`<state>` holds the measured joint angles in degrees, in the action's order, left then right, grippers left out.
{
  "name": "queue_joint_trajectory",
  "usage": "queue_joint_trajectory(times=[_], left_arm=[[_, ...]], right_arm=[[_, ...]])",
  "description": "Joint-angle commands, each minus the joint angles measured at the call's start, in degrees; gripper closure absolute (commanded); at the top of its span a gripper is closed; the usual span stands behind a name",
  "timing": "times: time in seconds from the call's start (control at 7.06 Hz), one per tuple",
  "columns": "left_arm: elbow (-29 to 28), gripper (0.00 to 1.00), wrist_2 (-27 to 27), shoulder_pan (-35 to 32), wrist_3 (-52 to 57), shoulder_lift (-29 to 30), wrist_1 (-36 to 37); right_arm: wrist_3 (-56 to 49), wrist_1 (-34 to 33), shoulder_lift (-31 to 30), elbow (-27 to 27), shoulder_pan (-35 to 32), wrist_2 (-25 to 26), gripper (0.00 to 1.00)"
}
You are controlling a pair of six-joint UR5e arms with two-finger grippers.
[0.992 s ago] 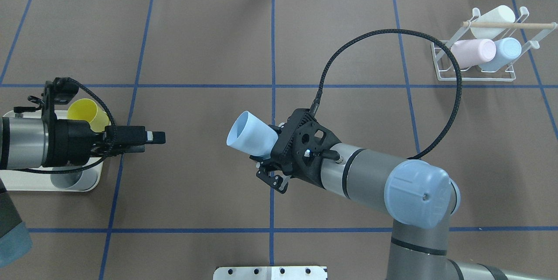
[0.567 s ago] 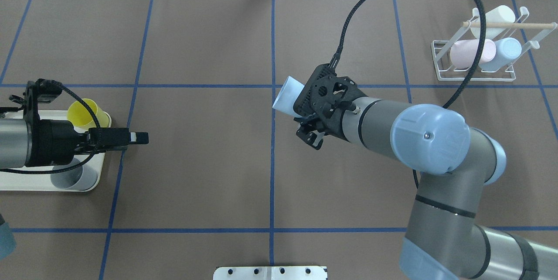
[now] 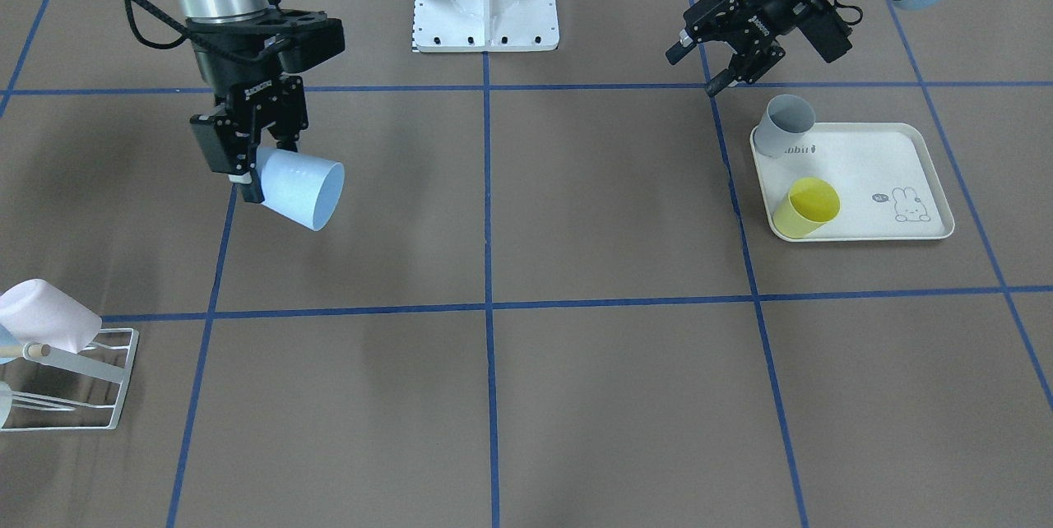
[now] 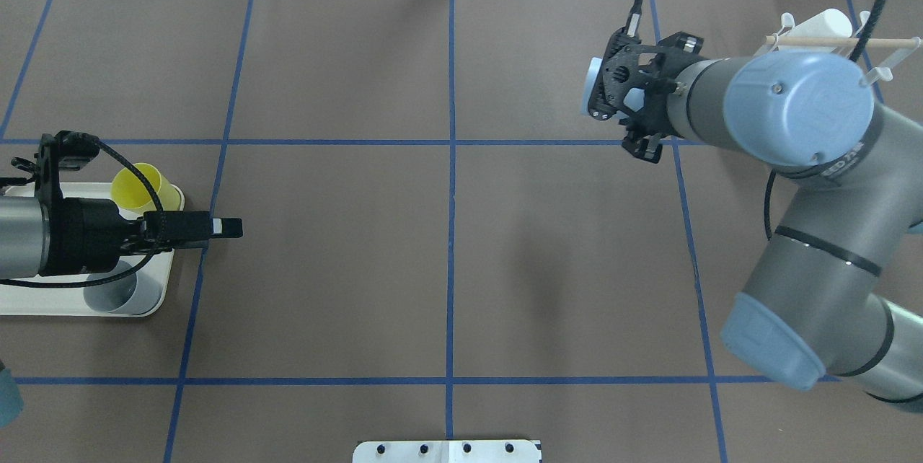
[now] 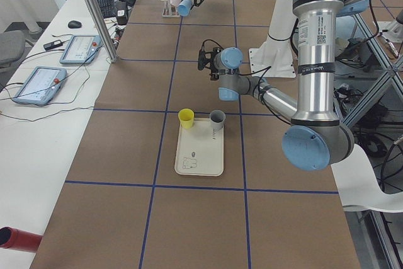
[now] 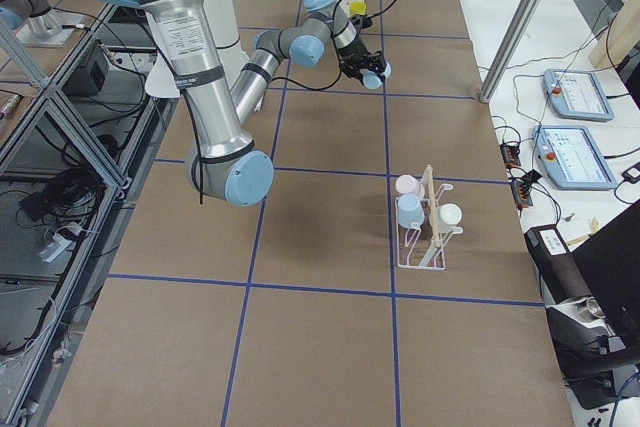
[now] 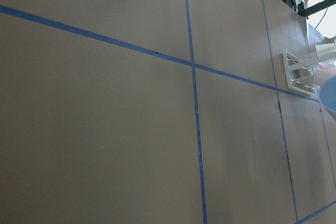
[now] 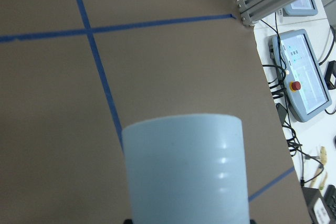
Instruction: Transfer IKEA cup to right arm and place on rack
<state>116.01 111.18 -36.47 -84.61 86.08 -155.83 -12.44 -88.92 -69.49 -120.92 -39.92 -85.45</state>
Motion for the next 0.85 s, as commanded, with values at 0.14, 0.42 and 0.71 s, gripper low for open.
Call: queue_joint_trajectory(times=[0.14,0.42,0.71], left_arm=[[0.0,0.0,-0.35,0.0,-0.03,-0.04,0.0],[0.0,0.0,-0.44,0.08,-0.03,0.05,0.0],[0.0,0.0,-0.44,0.09,-0.03,0.05,-0.09]], right_arm=[[-25.26,-0.55,-10.36,-0.63,-11.81,-0.15,1.0],[-41.54,-0.11,-16.61,-0.55,-17.62,0.02,1.0],[-56.4,-0.11,-19.27,0.94,-19.58,1.42,1.0]])
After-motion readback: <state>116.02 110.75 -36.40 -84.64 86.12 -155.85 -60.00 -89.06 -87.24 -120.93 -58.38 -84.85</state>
